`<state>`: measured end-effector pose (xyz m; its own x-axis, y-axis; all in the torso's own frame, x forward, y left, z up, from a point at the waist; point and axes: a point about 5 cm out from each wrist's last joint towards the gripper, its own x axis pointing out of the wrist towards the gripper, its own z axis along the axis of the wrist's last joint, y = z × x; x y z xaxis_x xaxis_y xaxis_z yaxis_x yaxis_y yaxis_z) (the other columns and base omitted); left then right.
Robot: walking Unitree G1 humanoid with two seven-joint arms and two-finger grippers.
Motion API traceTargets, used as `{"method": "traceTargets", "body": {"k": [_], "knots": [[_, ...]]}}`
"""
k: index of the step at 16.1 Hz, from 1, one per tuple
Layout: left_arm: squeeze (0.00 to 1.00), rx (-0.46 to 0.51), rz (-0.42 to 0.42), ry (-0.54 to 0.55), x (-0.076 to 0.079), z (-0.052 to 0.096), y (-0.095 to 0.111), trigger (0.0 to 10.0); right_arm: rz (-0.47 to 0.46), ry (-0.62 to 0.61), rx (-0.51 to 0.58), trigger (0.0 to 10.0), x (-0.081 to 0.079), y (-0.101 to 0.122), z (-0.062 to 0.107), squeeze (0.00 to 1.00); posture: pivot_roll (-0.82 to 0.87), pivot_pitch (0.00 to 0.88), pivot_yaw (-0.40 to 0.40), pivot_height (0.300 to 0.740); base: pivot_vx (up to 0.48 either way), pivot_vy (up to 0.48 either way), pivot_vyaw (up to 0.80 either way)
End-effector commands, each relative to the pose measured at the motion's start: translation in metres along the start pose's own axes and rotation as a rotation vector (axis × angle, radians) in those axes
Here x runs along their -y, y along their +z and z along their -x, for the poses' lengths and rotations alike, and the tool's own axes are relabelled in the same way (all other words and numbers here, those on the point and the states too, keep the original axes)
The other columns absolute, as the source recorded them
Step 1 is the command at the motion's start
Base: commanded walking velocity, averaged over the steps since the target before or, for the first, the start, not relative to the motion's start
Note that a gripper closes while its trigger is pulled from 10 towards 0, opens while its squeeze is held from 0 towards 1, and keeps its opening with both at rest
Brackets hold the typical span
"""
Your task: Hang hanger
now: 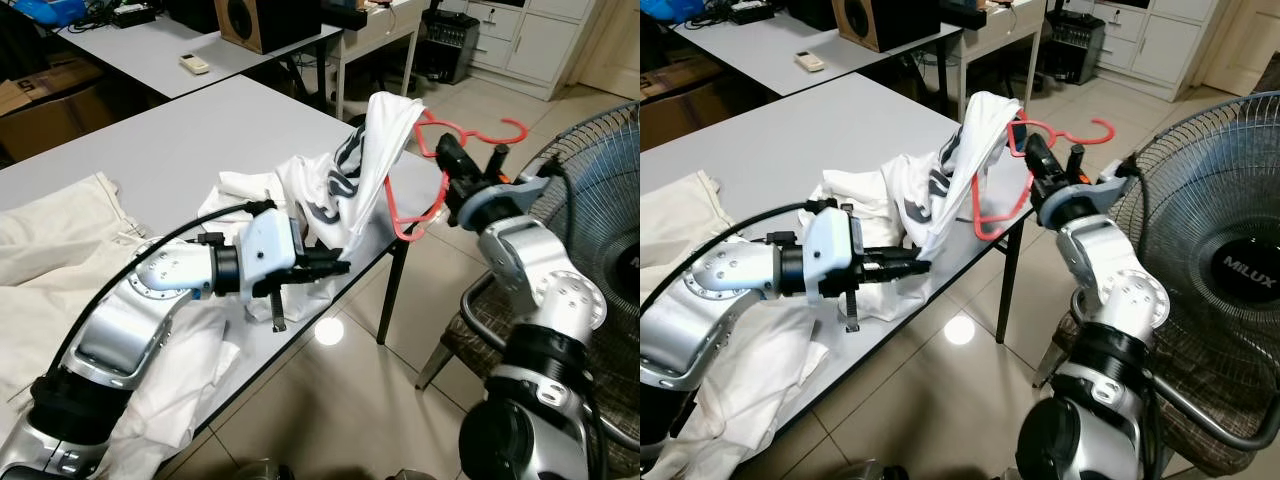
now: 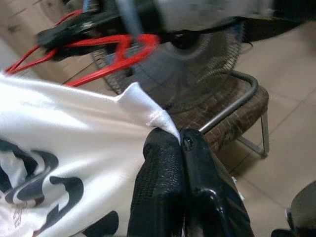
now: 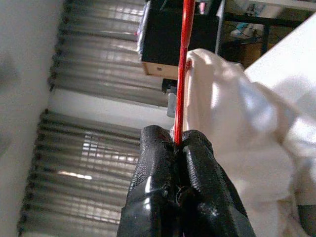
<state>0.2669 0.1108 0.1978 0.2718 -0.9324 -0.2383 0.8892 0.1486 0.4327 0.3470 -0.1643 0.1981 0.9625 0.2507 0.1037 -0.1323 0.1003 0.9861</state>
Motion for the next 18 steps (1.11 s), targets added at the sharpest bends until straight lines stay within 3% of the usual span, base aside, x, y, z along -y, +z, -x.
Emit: {"method": "traceTargets", "body": {"k": [1, 4, 10, 18], "knots": [[0.0, -0.004, -0.082, -0.065, 0.007, -0.003, 0.006, 0.0, -0.016, 0.023, 0.052, 10.0, -0.009, 0.007, -0.005, 0.0, -0.16, 0.01, 0.024, 0.74, 0.0, 0.0, 0.0], [0.0, -0.013, -0.151, -0.085, 0.007, -0.008, 0.009, 0.0, -0.047, -0.031, 0.082, 10.0, -0.003, 0.01, -0.017, 0.0, -0.15, 0.017, 0.02, 0.74, 0.0, 0.0, 0.0], [0.0, 0.004, -0.254, -0.12, 0.004, -0.019, 0.014, 0.0, 0.045, -0.101, -0.001, 10.0, 0.004, -0.008, -0.031, 0.0, -0.14, 0.023, 0.004, 0.74, 0.0, 0.0, 0.0], [0.0, 0.078, -0.369, -0.209, 0.003, -0.034, 0.03, 0.0, 0.097, -0.173, -0.019, 10.0, 0.017, -0.01, -0.032, 0.0, -0.14, 0.015, -0.008, 0.74, 0.0, 0.0, 0.0]]}}
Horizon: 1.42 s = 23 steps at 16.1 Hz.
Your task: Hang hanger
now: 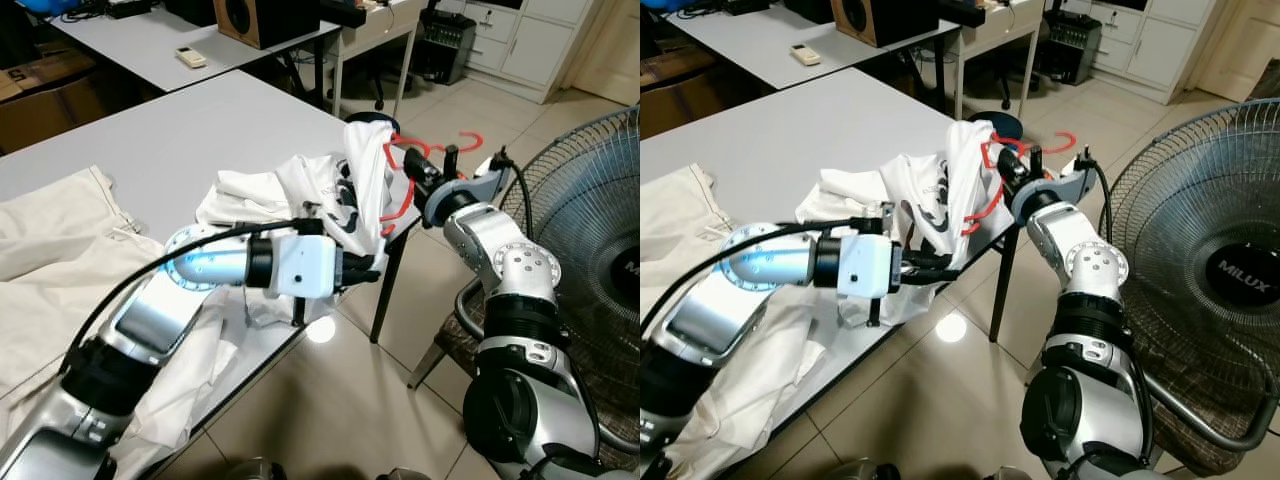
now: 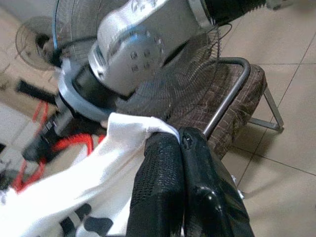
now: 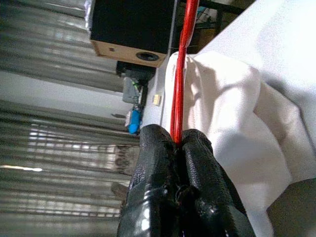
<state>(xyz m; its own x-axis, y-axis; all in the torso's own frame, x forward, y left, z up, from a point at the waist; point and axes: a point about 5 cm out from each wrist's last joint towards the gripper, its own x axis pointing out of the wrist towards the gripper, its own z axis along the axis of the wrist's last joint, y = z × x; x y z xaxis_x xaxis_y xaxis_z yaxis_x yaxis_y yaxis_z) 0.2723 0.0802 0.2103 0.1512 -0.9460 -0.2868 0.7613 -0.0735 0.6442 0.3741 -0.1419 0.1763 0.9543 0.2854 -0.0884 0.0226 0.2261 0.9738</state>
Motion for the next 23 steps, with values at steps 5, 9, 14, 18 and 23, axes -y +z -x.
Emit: {"method": "traceTargets", "body": {"k": [5, 9, 14, 18, 23], "knots": [[0.0, 0.046, -0.082, -0.158, 0.011, -0.011, 0.01, 0.0, 0.003, 0.016, 0.071, 10.0, -0.009, 0.018, -0.003, 0.0, -0.14, 0.012, -0.012, 0.74, 0.0, 0.0, 0.0], [0.0, 0.0, -0.101, -0.153, 0.009, -0.01, 0.001, 0.0, 0.032, 0.017, 0.043, 10.0, -0.01, 0.019, -0.003, 0.0, -0.14, 0.018, -0.008, 0.74, 0.0, 0.0, 0.0], [0.0, -0.156, -0.206, 0.054, -0.031, 0.003, -0.017, 0.0, 0.061, 0.074, -0.075, 10.0, -0.013, 0.001, 0.006, 0.0, -0.14, 0.015, -0.005, 0.74, 0.0, 0.0, 0.0], [0.0, -0.174, -0.236, 0.074, -0.04, 0.013, -0.019, 0.0, 0.042, 0.099, -0.047, 10.0, -0.014, 0.009, 0.015, 0.0, -0.14, 0.008, 0.0, 0.74, 0.0, 0.0, 0.0], [0.0, -0.111, -0.242, -0.014, -0.016, 0.001, -0.019, 0.0, -0.021, 0.092, 0.099, 10.0, -0.016, 0.036, 0.016, 0.0, -0.14, 0.012, 0.01, 0.74, 0.0, 0.0, 0.0]]}}
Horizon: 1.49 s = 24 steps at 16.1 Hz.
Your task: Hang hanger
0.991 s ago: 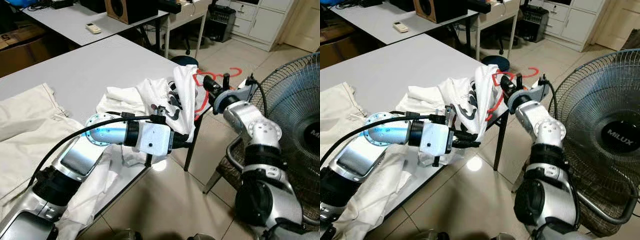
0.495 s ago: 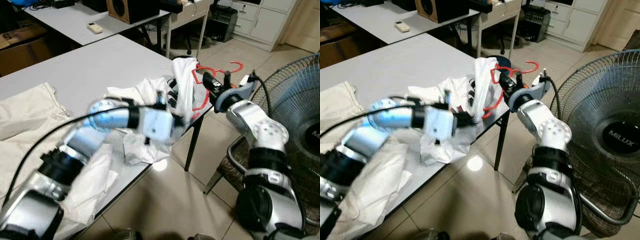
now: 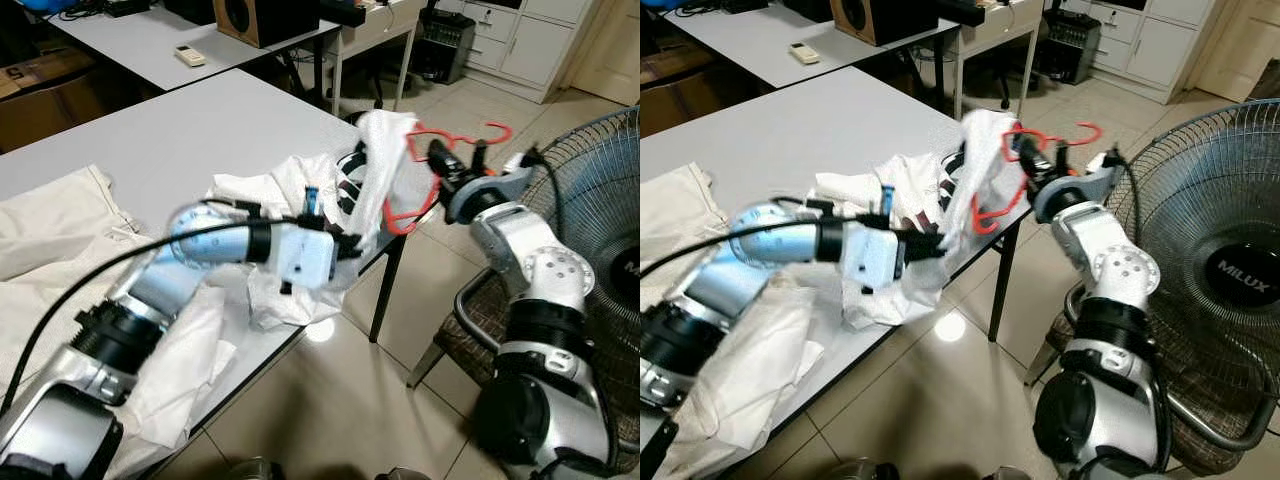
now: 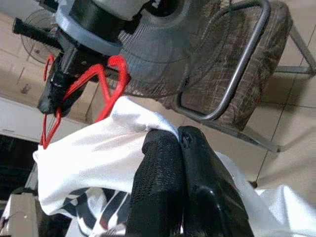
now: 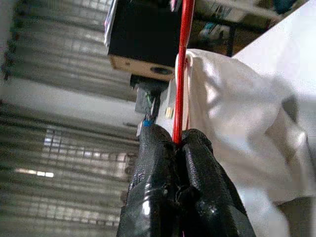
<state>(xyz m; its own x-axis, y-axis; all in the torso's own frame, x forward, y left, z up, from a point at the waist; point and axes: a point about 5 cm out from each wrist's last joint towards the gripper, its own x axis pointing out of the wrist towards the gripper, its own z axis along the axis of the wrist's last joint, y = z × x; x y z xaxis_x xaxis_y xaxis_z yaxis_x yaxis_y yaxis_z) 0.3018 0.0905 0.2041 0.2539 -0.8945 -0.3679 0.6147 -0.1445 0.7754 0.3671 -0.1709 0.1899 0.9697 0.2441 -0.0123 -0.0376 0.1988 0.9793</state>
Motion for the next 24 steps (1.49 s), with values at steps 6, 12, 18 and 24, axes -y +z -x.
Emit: {"method": "traceTargets", "body": {"k": [6, 12, 18, 24], "knots": [[0.0, 0.052, -0.086, -0.025, -0.002, -0.005, 0.012, 0.0, -0.022, -0.026, 0.11, 10.0, -0.006, 0.017, -0.007, 0.0, -0.14, 0.014, 0.008, 0.74, 0.0, 0.0, 0.0], [0.0, 0.088, -0.163, -0.084, -0.001, -0.024, 0.021, 0.0, 0.018, -0.048, 0.056, 10.0, -0.01, -0.003, -0.023, 0.0, -0.13, 0.026, 0.0, 0.74, 0.0, 0.0, 0.0], [0.0, 0.044, -0.18, -0.041, -0.014, -0.019, 0.013, 0.0, 0.1, -0.06, -0.022, 10.0, -0.005, -0.022, -0.021, 0.0, -0.14, 0.023, -0.001, 0.74, 0.0, 0.0, 0.0], [0.0, 0.01, -0.187, -0.045, -0.015, -0.014, 0.004, 0.0, 0.12, -0.063, -0.009, 10.0, -0.004, -0.012, -0.011, 0.0, -0.14, 0.018, -0.007, 0.74, 0.0, 0.0, 0.0]]}}
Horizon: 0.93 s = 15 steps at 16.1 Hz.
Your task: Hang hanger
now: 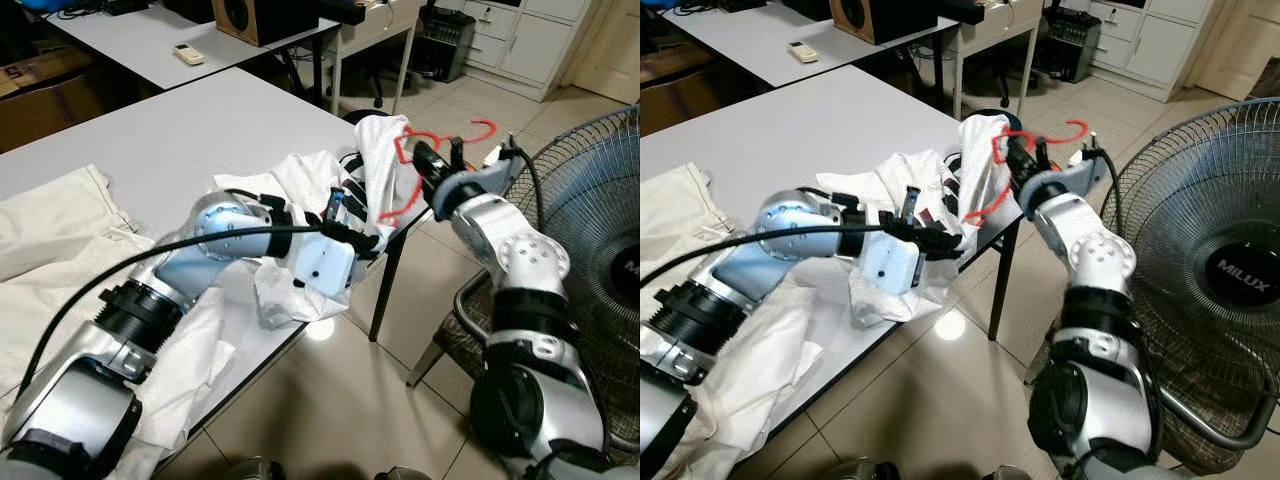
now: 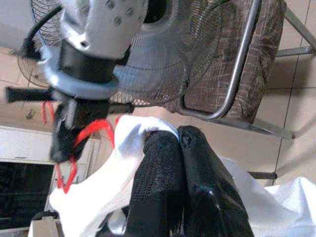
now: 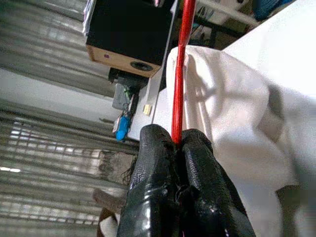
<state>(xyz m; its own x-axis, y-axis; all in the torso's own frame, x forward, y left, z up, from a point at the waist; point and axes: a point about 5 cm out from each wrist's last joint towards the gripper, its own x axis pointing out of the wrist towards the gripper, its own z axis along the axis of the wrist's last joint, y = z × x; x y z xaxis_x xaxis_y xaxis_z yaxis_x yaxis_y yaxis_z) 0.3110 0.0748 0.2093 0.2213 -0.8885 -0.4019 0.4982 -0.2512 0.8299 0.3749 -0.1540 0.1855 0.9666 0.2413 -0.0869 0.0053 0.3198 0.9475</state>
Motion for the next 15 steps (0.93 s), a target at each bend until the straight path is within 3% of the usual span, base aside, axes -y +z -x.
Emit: {"method": "traceTargets", "body": {"k": [1, 4, 9, 12, 15], "knots": [[0.0, 0.0, -0.029, 0.003, -0.003, 0.0, 0.001, 0.0, 0.019, 0.005, 0.01, 10.0, -0.003, 0.004, 0.003, 0.0, -0.14, 0.018, -0.006, 0.74, 0.0, 0.0, 0.0], [0.0, 0.038, -0.05, 0.017, -0.008, -0.003, 0.009, 0.0, 0.03, -0.022, -0.003, 10.0, 0.006, -0.001, 0.005, 0.0, -0.14, 0.017, -0.01, 0.74, 0.0, 0.0, 0.0], [0.0, 0.142, -0.108, -0.022, -0.01, -0.018, 0.032, 0.0, 0.028, -0.042, -0.014, 10.0, 0.006, -0.01, -0.004, 0.0, -0.13, 0.011, -0.021, 0.74, 0.0, 0.0, 0.0], [0.0, 0.134, -0.125, -0.015, -0.017, -0.017, 0.031, 0.0, 0.07, -0.076, -0.051, 10.0, 0.012, -0.016, -0.006, 0.0, -0.13, 0.007, -0.022, 0.74, 0.0, 0.0, 0.0], [0.0, 0.042, -0.135, -0.011, -0.025, -0.005, 0.013, 0.0, 0.111, -0.083, -0.082, 10.0, 0.013, -0.018, -0.003, 0.0, -0.13, 0.002, -0.017, 0.74, 0.0, 0.0, 0.0]]}}
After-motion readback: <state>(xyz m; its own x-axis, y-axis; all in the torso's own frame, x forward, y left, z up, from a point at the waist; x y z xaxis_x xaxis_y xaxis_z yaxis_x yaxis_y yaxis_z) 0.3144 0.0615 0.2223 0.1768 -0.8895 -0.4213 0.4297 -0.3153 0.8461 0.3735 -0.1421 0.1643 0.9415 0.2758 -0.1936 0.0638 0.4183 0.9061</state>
